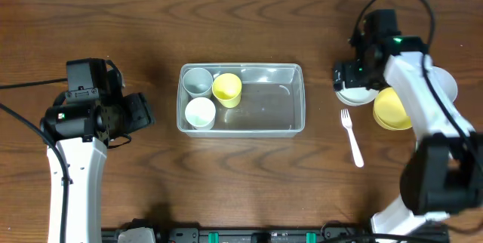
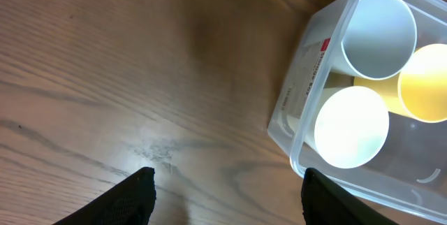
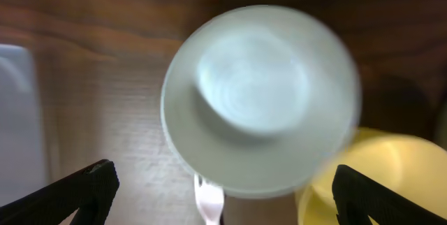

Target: Pack container

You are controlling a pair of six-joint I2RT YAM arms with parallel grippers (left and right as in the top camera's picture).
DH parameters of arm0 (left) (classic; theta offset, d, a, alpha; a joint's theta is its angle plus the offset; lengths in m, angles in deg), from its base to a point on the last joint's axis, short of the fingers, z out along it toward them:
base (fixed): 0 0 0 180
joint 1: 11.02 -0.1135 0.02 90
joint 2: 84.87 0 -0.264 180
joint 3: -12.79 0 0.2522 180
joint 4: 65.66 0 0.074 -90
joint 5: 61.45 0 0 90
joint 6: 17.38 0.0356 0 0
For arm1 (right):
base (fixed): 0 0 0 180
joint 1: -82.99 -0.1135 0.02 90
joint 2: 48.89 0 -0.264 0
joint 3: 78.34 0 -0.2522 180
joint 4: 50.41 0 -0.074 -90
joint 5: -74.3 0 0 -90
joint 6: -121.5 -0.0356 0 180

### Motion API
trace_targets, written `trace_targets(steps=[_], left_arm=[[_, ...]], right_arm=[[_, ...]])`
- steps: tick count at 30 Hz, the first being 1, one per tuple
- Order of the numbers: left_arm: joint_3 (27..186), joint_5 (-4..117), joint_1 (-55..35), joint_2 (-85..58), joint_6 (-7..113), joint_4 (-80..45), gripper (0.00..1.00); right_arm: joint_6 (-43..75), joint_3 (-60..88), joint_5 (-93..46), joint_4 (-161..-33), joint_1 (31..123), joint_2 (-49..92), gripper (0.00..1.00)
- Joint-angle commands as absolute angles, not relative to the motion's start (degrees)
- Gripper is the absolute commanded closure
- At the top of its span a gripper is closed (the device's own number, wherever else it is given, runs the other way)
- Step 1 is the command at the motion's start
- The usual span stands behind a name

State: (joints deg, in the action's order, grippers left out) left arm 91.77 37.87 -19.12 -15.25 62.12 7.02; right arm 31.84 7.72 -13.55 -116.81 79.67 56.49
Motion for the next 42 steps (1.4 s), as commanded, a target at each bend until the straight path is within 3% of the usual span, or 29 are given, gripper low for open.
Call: trace_targets(steps=[1, 10, 23, 27, 33, 42], left_arm=[[91.4, 38.6, -19.4, -15.9, 62.0, 7.0, 0.33], [91.4, 38.6, -19.4, -15.9, 62.0, 7.1, 0.33], [91.4, 38.6, -19.4, -15.9, 62.0, 7.1, 0.33], [91.4, 38.6, -19.4, -15.9, 62.0, 7.1, 0.33], [91.4, 38.6, -19.4, -15.9, 62.0, 7.2, 0.32], [91.4, 38.6, -19.4, -15.9, 62.0, 7.2, 0.32]], right_arm=[[33.9, 7.3, -12.9, -115.1, 78.1, 60.1, 0.01], [33.7, 7.3, -12.9, -110.6, 77.2, 65.8, 0.02], [31.3, 7.3, -12.9, -109.6, 77.2, 65.9, 0.51], [31.3, 7.3, -12.9, -109.6, 77.2, 65.9, 0.57], [31.3, 7.3, -12.9, -109.6, 77.2, 65.9, 0.87], [31.3, 7.3, -12.9, -109.5, 77.1, 65.9, 0.99]])
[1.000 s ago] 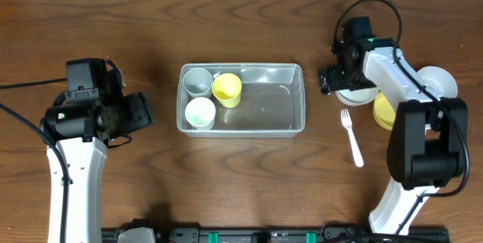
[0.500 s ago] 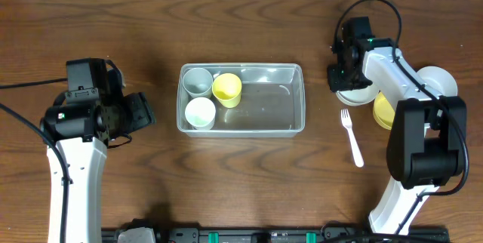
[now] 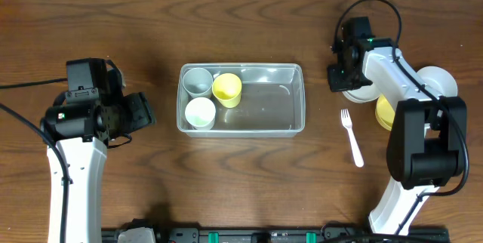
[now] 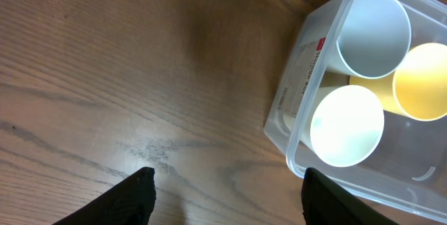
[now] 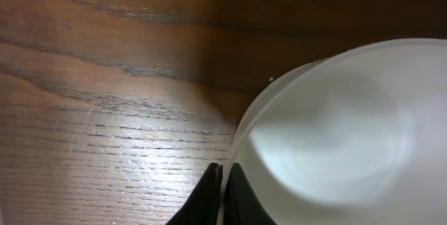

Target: Pack container

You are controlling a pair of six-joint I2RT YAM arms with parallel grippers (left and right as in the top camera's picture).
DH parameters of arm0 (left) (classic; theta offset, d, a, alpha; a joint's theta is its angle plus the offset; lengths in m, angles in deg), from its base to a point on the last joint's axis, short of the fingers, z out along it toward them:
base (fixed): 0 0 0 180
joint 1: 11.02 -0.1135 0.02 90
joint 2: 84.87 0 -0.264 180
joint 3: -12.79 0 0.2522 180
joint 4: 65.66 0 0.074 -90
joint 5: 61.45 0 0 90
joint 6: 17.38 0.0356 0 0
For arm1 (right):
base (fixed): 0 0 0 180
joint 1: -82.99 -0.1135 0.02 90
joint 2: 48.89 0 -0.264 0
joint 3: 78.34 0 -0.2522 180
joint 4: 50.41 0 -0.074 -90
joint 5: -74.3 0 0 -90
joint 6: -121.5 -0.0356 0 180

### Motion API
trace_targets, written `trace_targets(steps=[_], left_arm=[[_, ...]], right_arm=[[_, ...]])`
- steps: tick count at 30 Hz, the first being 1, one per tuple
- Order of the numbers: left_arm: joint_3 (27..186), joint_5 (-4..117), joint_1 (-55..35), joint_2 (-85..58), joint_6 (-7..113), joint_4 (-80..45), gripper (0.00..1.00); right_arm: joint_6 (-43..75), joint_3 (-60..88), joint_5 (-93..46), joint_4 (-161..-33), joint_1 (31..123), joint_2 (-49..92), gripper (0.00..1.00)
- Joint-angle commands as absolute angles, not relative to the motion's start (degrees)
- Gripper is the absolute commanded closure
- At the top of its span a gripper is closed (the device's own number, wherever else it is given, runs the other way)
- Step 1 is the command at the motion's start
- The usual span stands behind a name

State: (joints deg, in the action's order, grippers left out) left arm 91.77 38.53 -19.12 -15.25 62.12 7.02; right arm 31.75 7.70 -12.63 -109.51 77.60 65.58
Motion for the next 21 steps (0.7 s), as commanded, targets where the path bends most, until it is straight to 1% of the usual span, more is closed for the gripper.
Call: trace_targets(steps=[1, 7, 11, 13, 18, 21], left_arm=[[91.4, 38.6, -19.4, -15.9, 62.0, 7.2, 0.32], [91.4, 38.6, -19.4, -15.9, 62.0, 7.2, 0.32], [91.4, 38.6, -19.4, -15.9, 62.0, 7.2, 0.33], [91.4, 38.6, -19.3, -15.9, 62.0, 7.2, 0.32], [91.4, 38.6, -19.4, -15.9, 62.0, 7.1, 0.32], [91.4, 38.6, -19.4, -15.9, 62.0, 7.1, 0.32]], right_arm=[[31.3, 7.3, -12.9, -109.4, 77.0, 65.9, 0.99], [31.4, 6.4, -13.6, -109.4, 76.4, 65.1, 0.99], [31.8, 1.6, -13.6, -113.0, 74.9, 61.6, 0.99], [34.0, -1.6, -14.8, -115.5, 73.7, 59.0, 0.99], [43.6, -7.8, -19.9, -120.3, 67.2, 50.5, 0.99], [45.5, -8.0, -19.8, -120.7, 62.5, 47.0, 0.99]])
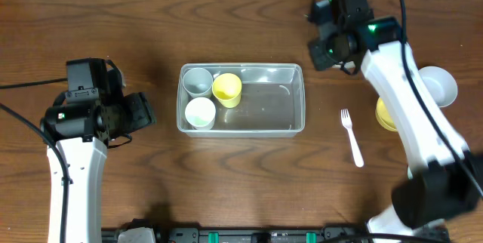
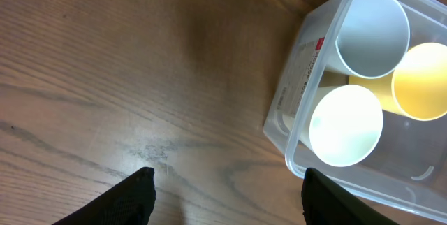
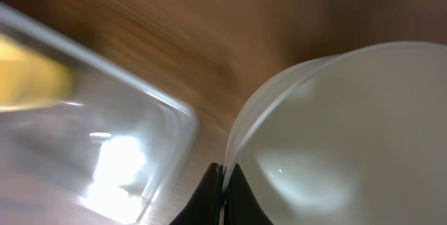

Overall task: Pack container
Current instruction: 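Lower the white plate into the container's right side and release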

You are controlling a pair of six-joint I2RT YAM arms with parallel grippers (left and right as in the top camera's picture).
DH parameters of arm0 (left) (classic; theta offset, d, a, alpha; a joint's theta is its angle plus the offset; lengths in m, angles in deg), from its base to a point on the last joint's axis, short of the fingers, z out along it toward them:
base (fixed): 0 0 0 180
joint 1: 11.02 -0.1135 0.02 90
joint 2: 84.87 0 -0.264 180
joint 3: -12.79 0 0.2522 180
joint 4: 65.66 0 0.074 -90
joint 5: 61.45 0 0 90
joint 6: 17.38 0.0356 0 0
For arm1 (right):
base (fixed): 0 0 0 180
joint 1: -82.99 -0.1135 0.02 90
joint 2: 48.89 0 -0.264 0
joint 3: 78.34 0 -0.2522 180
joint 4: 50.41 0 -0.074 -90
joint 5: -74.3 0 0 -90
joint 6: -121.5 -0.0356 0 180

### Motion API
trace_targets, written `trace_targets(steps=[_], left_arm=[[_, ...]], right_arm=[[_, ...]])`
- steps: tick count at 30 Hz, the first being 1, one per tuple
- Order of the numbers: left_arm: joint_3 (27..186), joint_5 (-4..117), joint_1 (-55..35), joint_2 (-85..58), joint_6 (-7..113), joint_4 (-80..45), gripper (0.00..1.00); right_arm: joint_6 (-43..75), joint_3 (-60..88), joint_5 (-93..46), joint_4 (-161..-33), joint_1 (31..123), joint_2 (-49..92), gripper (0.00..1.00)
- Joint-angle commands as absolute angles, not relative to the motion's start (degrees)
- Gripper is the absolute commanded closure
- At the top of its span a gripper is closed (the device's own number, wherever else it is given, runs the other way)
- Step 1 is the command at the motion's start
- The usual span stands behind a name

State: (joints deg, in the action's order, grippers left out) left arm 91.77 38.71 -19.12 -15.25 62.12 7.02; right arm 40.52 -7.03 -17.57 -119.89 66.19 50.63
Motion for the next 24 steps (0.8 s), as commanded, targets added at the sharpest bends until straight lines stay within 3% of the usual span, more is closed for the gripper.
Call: trace_targets(steps=[1, 12, 24], left_arm=[[91.4, 38.6, -19.4, -15.9, 62.0, 7.1, 0.32], [91.4, 38.6, -19.4, -15.9, 62.0, 7.2, 0.32], [91.4, 38.6, -19.4, -15.9, 62.0, 7.4, 0.32]], right_arm=[[45.5, -8.0, -19.8, -121.2, 60.6, 46.3, 0.99], [45.2, -3.4, -20.7, -124.0, 47.4, 52.0, 0.99], [44.8, -0.4, -20.2, -119.8, 47.2, 60.9, 0.99]])
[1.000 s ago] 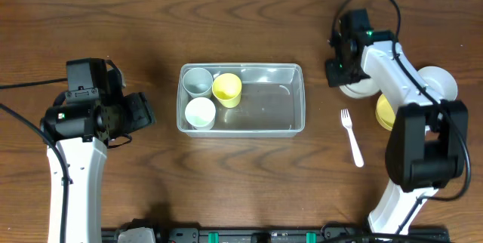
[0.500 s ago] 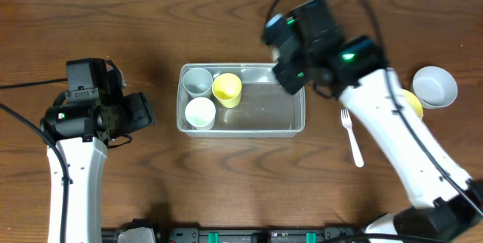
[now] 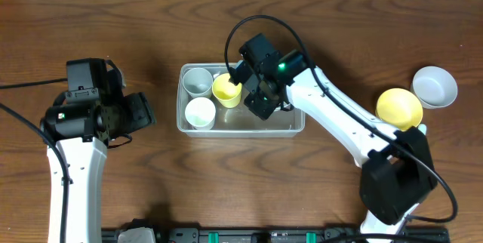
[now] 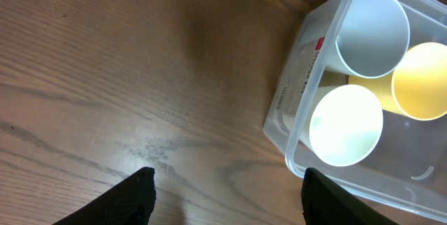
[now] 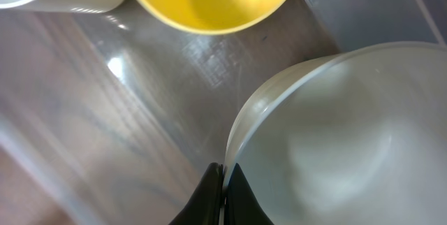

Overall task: Pack container
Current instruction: 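Lower the white plate into the container's right side and release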

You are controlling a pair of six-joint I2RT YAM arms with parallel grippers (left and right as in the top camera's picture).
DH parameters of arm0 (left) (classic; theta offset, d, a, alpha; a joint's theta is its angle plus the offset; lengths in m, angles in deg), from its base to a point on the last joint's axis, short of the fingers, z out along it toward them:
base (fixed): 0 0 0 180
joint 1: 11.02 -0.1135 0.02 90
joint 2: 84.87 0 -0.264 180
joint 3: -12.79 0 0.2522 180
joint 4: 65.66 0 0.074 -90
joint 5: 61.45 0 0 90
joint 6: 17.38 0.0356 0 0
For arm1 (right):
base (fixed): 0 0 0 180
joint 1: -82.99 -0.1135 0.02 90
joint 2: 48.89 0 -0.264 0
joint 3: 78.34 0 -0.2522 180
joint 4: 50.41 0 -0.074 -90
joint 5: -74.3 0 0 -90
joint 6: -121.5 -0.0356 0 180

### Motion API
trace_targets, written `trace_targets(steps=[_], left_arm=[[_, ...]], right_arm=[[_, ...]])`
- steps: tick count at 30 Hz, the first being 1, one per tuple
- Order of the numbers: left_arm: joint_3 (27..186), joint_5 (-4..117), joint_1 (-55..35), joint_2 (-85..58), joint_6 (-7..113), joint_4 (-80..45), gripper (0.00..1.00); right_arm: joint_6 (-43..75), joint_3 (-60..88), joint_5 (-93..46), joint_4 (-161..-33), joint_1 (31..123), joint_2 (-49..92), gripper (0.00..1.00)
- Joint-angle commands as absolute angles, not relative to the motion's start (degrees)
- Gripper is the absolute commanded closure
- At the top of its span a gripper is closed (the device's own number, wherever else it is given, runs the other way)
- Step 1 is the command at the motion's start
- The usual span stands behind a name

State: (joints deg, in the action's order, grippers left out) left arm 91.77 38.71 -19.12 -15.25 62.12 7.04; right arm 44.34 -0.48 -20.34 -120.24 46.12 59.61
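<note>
A clear plastic container (image 3: pixel 303 111) sits mid-table holding a grey-white cup (image 3: pixel 198 81), a white cup (image 3: pixel 200 112) and a yellow cup (image 3: pixel 226 90). My right gripper (image 3: pixel 260 98) hangs over the container's middle, just right of the yellow cup. It (image 5: pixel 223 177) is shut on the rim of a white bowl (image 5: pixel 335 134), low over the container floor. In the overhead view the arm hides that bowl. My left gripper (image 4: pixel 227 200) stands open over bare table left of the container (image 4: pixel 299 124).
At the far right lie a yellow bowl (image 3: pixel 398 107) and another white bowl (image 3: pixel 435 84). The right arm stretches across the table from the front right to the container. The left arm stands at the left side.
My right gripper, still shut on the white bowl, was beyond the container's back right corner; now it is inside the container beside the yellow cup. The left arm has not moved.
My right gripper was open above a white bowl next to the yellow bowl at the right. Then it was shut on that bowl's rim. Later it held the bowl near the container's back right corner, and now holds it inside the container.
</note>
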Motion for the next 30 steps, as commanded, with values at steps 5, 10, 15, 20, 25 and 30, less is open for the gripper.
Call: trace_targets(steps=[5, 10, 15, 20, 25, 30], left_arm=[[91.4, 38.6, -19.4, -15.9, 62.0, 7.4, 0.32], [91.4, 38.6, -19.4, -15.9, 62.0, 7.4, 0.32], [91.4, 38.6, -19.4, -15.9, 62.0, 7.4, 0.33], [91.4, 38.6, -19.4, -15.9, 62.0, 7.4, 0.32], [91.4, 38.6, -19.4, -15.9, 62.0, 7.4, 0.32], [91.4, 38.6, -19.4, -15.9, 62.0, 7.4, 0.32]], right_arm=[[44.8, -0.4, -20.3, -119.7, 48.9, 62.2, 0.96], [44.8, -0.4, -20.2, -119.8, 48.9, 62.3, 0.72], [44.9, -0.4, -20.2, -119.8, 48.8, 62.3, 0.60], [44.8, -0.4, -20.2, -119.7, 48.8, 62.3, 0.60], [42.7, -0.6, -20.2, -119.0, 48.9, 62.0, 0.57], [32.8, -3.5, -13.3, -119.2, 51.0, 58.7, 0.49]])
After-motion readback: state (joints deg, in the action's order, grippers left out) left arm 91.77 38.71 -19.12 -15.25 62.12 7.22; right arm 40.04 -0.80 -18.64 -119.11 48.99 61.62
